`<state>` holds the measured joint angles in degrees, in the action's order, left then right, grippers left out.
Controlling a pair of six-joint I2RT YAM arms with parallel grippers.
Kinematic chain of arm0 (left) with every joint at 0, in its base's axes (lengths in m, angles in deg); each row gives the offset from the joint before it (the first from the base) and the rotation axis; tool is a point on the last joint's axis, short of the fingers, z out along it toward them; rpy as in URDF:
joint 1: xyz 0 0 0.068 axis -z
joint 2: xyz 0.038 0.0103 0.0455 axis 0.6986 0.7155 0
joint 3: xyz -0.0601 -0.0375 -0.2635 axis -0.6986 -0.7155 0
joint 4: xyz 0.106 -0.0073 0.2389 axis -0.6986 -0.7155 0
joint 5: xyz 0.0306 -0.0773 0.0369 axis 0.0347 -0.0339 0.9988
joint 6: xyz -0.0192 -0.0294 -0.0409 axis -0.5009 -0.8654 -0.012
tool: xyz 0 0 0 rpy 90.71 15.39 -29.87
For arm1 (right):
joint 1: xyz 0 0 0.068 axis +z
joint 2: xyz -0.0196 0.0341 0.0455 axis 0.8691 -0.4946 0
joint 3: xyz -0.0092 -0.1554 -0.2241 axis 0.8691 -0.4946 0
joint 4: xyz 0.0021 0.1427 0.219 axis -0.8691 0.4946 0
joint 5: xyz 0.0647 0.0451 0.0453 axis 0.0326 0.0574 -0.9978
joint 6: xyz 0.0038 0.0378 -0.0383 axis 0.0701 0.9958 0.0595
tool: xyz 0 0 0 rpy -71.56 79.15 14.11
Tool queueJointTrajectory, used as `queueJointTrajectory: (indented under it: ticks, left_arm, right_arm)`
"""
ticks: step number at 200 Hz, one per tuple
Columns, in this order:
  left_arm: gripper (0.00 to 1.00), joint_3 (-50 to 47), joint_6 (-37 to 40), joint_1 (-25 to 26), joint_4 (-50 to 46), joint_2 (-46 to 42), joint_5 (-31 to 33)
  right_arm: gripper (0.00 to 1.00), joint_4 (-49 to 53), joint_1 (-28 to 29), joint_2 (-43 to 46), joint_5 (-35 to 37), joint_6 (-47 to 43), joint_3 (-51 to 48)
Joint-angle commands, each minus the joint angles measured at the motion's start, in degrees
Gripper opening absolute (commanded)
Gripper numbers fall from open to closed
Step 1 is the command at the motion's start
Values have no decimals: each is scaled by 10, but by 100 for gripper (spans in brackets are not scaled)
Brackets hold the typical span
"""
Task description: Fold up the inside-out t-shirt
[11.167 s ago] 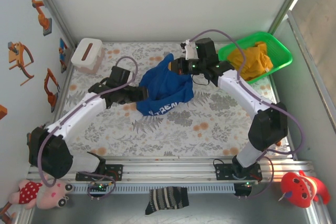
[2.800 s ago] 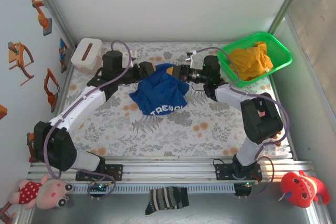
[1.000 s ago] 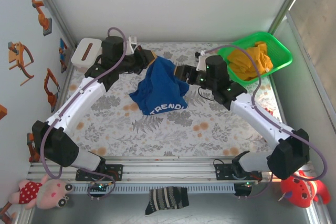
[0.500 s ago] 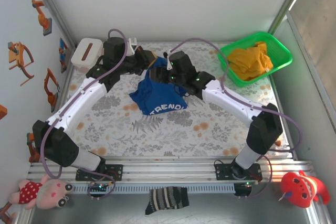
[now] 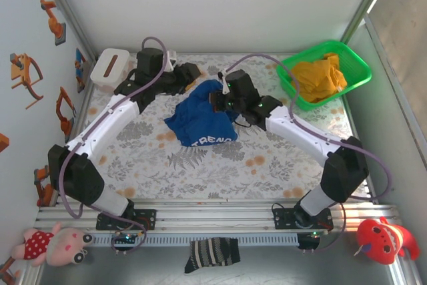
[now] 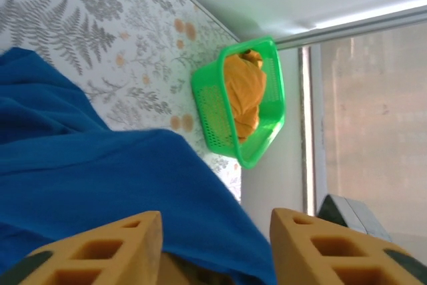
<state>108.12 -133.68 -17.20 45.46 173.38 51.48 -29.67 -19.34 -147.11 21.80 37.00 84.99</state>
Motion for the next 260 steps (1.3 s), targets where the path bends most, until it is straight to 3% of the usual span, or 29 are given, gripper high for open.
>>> queueJointTrajectory:
  ticks: [1,52,91,140,189,203,208,231,260]
  left_arm:
    - [59,2,93,-14,-22,-12,15]
    - [68,-124,256,16,-9,-57,88]
    - [70,-140,346,40,13,-35,111]
    - [72,-92,407,49,30,25,74]
    - [73,-57,434,54,45,83,-1]
    - [65,-40,428,54,53,106,-33]
    - [58,-33,425,54,58,112,-46]
    - [1,-11,400,51,70,130,-85]
    - [0,-29,342,24,87,83,-74]
  right_arm:
    - [0,-7,-23,30,-70,-43,-29]
    - [0,-16,-56,52,-154,-64,-67]
    - [0,-23,-61,57,-177,-64,-81]
    - [0,-24,-61,56,-185,-59,-79]
    - [0,-22,-63,56,-187,-58,-74]
    - [0,-21,-65,57,-186,-59,-75]
    - [0,-21,-65,58,-186,-59,-75]
    - [0,-17,-73,66,-186,-60,-79]
    - [0,-16,-91,73,-184,-59,-92]
